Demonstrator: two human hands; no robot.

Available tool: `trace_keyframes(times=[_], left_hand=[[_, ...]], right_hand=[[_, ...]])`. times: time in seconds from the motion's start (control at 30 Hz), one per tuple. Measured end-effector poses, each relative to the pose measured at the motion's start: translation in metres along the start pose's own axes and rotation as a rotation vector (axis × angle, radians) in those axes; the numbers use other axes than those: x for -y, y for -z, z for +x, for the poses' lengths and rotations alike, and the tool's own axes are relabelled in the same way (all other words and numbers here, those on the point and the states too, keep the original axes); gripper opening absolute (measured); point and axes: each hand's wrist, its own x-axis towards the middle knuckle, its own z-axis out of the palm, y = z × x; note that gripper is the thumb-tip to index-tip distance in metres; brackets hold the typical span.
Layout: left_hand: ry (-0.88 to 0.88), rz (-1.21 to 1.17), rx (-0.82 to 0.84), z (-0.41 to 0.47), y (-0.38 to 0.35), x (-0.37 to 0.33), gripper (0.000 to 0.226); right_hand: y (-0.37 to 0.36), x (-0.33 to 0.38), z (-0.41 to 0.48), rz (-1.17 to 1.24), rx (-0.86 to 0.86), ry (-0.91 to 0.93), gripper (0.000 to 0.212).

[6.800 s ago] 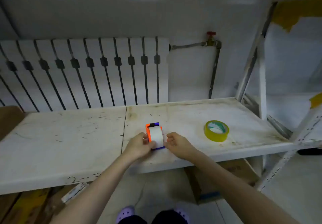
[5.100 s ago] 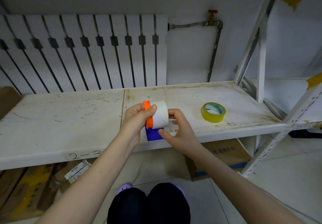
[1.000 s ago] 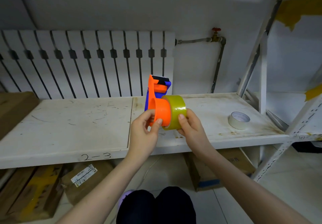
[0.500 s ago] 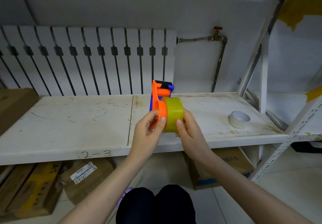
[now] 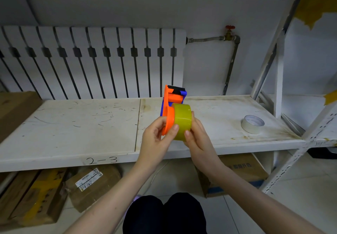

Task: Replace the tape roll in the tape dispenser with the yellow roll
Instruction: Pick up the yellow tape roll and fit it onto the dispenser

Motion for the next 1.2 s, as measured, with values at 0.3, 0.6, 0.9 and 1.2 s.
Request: trace_keyframes(times=[0.3, 0.6, 0.9, 1.2], left_hand=[[0.063, -0.058, -0.041, -0.001, -0.005, -0.001, 0.013], [0.093, -0.069, 0.036, 0.003, 0.003, 0.000, 0.018], [0.151, -0.020, 0.185, 0.000, 0.002, 0.011, 0.035], [0.265, 0.033, 0.182, 0.010, 0.011, 0.042, 0.046]], right_hand=[[-0.003, 0.007, 0.001, -0.022, 0.018, 0.057, 0.057], [0.009, -0.011, 0.009, 0.058, -0.182, -0.105, 0.038], [0.007, -0.025, 0.019, 0.590, 0.117, -0.718, 0.060], [0.008, -0.031, 0.023, 0.170, 0.305, -0.757, 0.080]])
